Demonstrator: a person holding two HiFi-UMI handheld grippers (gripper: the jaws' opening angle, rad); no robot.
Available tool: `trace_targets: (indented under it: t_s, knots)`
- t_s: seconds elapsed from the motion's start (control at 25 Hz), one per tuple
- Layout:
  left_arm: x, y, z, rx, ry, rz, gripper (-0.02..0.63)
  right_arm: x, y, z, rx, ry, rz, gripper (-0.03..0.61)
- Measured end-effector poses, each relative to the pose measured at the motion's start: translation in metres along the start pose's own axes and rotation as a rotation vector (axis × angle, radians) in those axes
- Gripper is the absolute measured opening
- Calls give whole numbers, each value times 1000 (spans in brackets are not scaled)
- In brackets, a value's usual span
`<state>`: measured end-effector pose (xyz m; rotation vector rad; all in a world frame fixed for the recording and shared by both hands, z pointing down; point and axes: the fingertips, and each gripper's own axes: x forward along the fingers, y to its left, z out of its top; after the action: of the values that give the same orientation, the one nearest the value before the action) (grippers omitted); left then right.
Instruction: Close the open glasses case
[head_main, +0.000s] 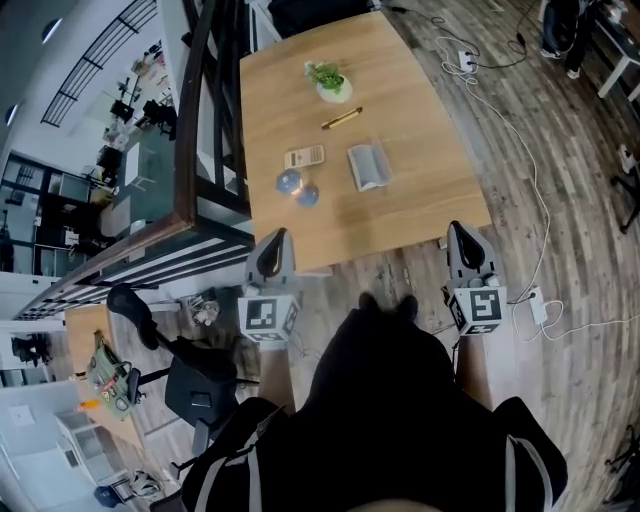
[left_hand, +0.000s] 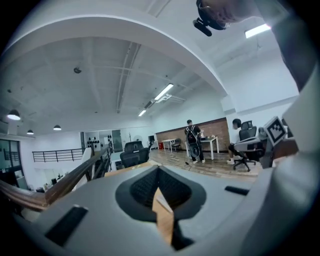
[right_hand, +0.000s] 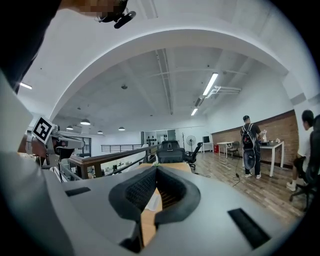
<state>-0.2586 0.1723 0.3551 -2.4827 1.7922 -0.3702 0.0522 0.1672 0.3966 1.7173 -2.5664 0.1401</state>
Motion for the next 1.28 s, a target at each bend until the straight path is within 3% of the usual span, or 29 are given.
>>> trace_targets:
  t_s: [0.24, 0.52, 0.76, 1.08, 1.28]
  knots:
    - [7, -16, -16, 9, 38, -27, -2, -5, -17, -14, 19, 8, -36, 14]
    - [59, -5, -21, -16, -3, -66, -2, 23, -28, -13, -6, 19, -72, 14]
    - [106, 2, -34, -18, 3, -171, -2, 79, -11, -3, 5, 30, -74, 14]
    - [161, 52, -34, -47, -27, -196, -2, 175, 20, 5, -50, 82, -19, 14]
    - [176, 71, -52, -147, -1, -217, -2, 224, 41, 12, -90, 114, 1, 14]
